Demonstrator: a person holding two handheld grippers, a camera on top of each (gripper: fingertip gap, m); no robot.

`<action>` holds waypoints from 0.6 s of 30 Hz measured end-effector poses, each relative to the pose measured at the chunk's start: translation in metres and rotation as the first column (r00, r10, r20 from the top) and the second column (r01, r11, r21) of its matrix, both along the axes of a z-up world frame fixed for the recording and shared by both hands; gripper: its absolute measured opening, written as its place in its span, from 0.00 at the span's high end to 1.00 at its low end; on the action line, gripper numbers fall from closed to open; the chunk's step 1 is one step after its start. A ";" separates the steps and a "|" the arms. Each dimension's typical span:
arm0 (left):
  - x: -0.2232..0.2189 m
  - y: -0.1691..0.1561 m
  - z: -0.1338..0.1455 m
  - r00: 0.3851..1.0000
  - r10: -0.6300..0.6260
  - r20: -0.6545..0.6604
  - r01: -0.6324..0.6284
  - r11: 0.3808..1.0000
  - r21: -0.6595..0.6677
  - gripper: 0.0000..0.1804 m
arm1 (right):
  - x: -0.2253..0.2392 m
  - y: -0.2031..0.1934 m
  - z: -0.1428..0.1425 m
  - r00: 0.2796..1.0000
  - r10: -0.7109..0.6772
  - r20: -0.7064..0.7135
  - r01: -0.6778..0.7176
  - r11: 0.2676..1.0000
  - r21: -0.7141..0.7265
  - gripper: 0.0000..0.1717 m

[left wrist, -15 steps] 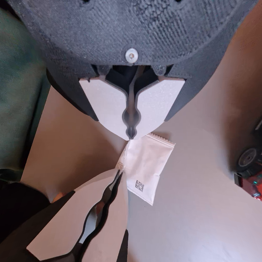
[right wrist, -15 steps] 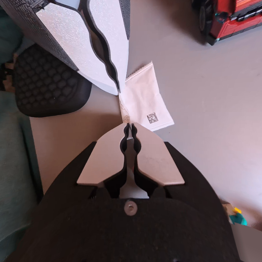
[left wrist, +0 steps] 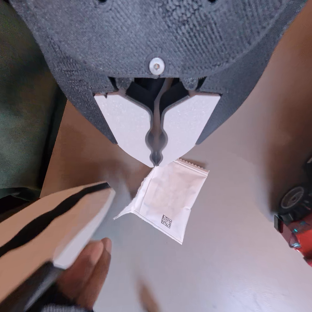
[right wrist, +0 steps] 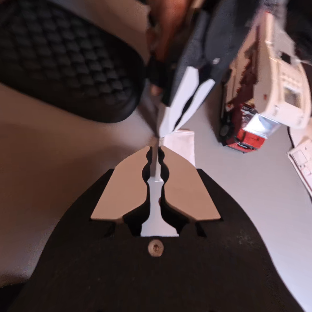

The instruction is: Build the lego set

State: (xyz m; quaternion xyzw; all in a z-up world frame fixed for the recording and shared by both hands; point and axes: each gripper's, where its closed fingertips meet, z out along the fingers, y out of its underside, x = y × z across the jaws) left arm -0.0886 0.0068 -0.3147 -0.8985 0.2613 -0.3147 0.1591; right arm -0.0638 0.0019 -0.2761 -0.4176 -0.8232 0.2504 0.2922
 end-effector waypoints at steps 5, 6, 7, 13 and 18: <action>0.000 0.000 0.000 1.000 -0.002 0.012 0.002 1.000 -0.002 1.00 | -0.005 0.017 -0.029 0.994 -0.065 0.087 0.061 0.997 0.052 1.00; 0.000 0.000 0.000 1.000 -0.001 0.015 0.001 1.000 -0.003 1.00 | -0.006 0.019 -0.032 0.992 -0.069 0.102 0.066 0.997 0.032 1.00; 0.000 0.000 0.000 1.000 0.000 0.020 0.000 1.000 -0.003 1.00 | -0.008 0.022 -0.034 0.991 -0.073 0.113 0.070 0.997 0.030 1.00; 0.001 0.001 0.001 1.000 -0.003 0.025 0.002 1.000 0.031 1.00 | -0.009 0.024 -0.039 0.981 -0.066 0.180 0.072 0.997 -0.031 1.00; 0.006 -0.001 0.033 1.000 -0.013 0.019 0.008 0.968 0.250 0.99 | -0.009 0.024 -0.040 0.972 -0.098 0.215 0.121 0.988 -0.099 1.00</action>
